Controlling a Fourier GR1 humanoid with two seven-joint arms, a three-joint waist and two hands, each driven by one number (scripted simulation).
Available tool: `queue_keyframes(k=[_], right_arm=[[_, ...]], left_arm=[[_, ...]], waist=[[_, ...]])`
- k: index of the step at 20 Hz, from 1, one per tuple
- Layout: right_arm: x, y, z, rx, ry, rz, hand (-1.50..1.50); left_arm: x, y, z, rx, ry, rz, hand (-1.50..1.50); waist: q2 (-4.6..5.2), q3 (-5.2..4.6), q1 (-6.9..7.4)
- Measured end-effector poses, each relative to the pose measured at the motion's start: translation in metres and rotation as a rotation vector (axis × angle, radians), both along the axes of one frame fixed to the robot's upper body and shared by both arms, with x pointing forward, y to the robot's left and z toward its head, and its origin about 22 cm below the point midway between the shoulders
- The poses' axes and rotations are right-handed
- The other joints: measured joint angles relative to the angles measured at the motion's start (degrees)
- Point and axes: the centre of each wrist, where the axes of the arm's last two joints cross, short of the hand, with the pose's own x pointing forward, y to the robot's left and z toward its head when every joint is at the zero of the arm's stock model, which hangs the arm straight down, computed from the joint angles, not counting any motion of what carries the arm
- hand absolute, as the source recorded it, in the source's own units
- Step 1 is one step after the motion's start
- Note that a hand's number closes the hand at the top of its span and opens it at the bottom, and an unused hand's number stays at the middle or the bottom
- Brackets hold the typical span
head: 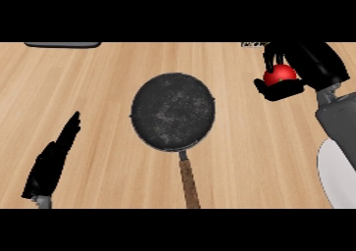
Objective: Pick the tomato from the plate and place it in the pan
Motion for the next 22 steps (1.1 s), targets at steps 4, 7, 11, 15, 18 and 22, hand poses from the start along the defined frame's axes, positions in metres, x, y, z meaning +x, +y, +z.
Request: queue_keyframes(k=[4, 7, 11, 15, 18, 22], right_arm=[[0.016, 0.037, 0.005, 0.079, 0.009, 0.074, 1.50], [0.027, 0.078, 0.001, 0.122, 0.043, 0.114, 1.50], [0.038, 0.118, -0.015, 0.161, 0.106, 0.144, 1.50], [0.043, 0.160, -0.030, 0.190, 0.181, 0.163, 1.50], [0.044, 0.182, -0.043, 0.171, 0.223, 0.174, 1.50], [0.047, 0.193, -0.063, 0.099, 0.267, 0.171, 1.50]], left_arm=[[-0.002, 0.005, 0.000, 0.009, 0.001, 0.006, 0.00], [0.001, 0.002, -0.003, 0.011, 0.005, 0.001, 0.00], [0.008, 0.001, 0.001, 0.016, 0.004, 0.002, 0.00], [0.004, 0.000, -0.001, 0.008, 0.003, -0.004, 0.00], [0.008, 0.002, 0.000, 0.008, -0.003, -0.006, 0.00], [0.012, -0.005, 0.003, 0.007, -0.007, -0.028, 0.00]], waist=[[0.00, -0.03, -0.17], [0.08, -0.04, -0.08], [0.14, -0.05, -0.15], [0.23, -0.05, 0.23], [0.38, -0.06, 0.66], [0.70, -0.06, 1.89]])
